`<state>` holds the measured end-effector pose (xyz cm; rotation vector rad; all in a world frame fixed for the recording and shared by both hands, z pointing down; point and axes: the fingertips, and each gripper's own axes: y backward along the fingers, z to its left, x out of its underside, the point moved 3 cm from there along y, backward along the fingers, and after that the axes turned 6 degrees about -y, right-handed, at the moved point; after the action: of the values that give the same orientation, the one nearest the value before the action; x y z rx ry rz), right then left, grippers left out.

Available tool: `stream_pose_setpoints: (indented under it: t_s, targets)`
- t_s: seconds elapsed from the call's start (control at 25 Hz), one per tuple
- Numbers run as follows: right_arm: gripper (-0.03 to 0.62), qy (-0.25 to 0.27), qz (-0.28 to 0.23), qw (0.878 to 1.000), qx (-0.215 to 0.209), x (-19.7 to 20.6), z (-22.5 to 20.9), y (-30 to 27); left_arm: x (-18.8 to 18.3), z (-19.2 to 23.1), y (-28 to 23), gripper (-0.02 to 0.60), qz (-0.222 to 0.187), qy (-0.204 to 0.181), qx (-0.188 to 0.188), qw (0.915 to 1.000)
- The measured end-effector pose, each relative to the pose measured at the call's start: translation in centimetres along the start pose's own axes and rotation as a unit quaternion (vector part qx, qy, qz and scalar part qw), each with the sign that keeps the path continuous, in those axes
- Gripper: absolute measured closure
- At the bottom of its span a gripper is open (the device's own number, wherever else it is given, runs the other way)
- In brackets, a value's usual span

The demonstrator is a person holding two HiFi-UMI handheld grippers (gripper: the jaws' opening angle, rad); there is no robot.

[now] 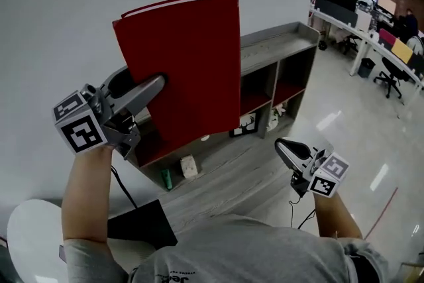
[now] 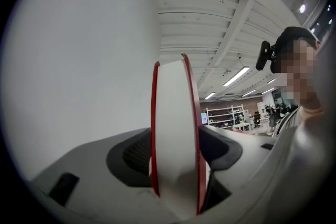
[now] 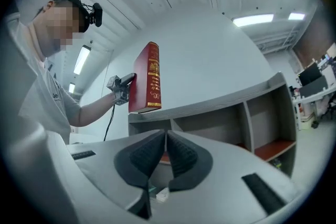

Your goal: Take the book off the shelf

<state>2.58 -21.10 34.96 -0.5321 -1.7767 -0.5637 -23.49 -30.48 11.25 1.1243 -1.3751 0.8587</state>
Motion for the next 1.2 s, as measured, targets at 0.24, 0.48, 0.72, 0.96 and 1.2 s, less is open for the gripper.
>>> stream_pose_setpoints:
  t_s: [0.24, 0.48, 0.72, 0.96, 1.2]
  targets:
    - [0.559, -0.004, -0.019, 0.995, 0.1, -1.4, 4.3, 5.8, -1.0, -3.2, -1.8, 0.29, 0.003, 0.03, 0.076, 0.9967]
    - [0.559, -0.005, -0.039, 0.979, 0.2, 0.0, 1.4, 15.1, 5.2, -8.4, -11.0, 0.291, 0.015, 0.067, 0.162, 0.9844]
    - [0.559, -0.009, -0.055, 0.961, 0.27, 0.6, 0.9, 19.0, 9.4, -10.3, -14.8, 0.291, 0.035, 0.099, 0.212, 0.9716]
    - [0.559, -0.008, -0.065, 0.946, 0.317, -0.1, -2.0, 21.6, 13.6, -11.3, -20.0, 0.293, 0.052, 0.127, 0.244, 0.9599]
    - [0.559, -0.003, -0.072, 0.937, 0.342, -1.0, -10.4, 25.9, 19.5, -12.8, -29.7, 0.295, 0.071, 0.144, 0.258, 0.9528]
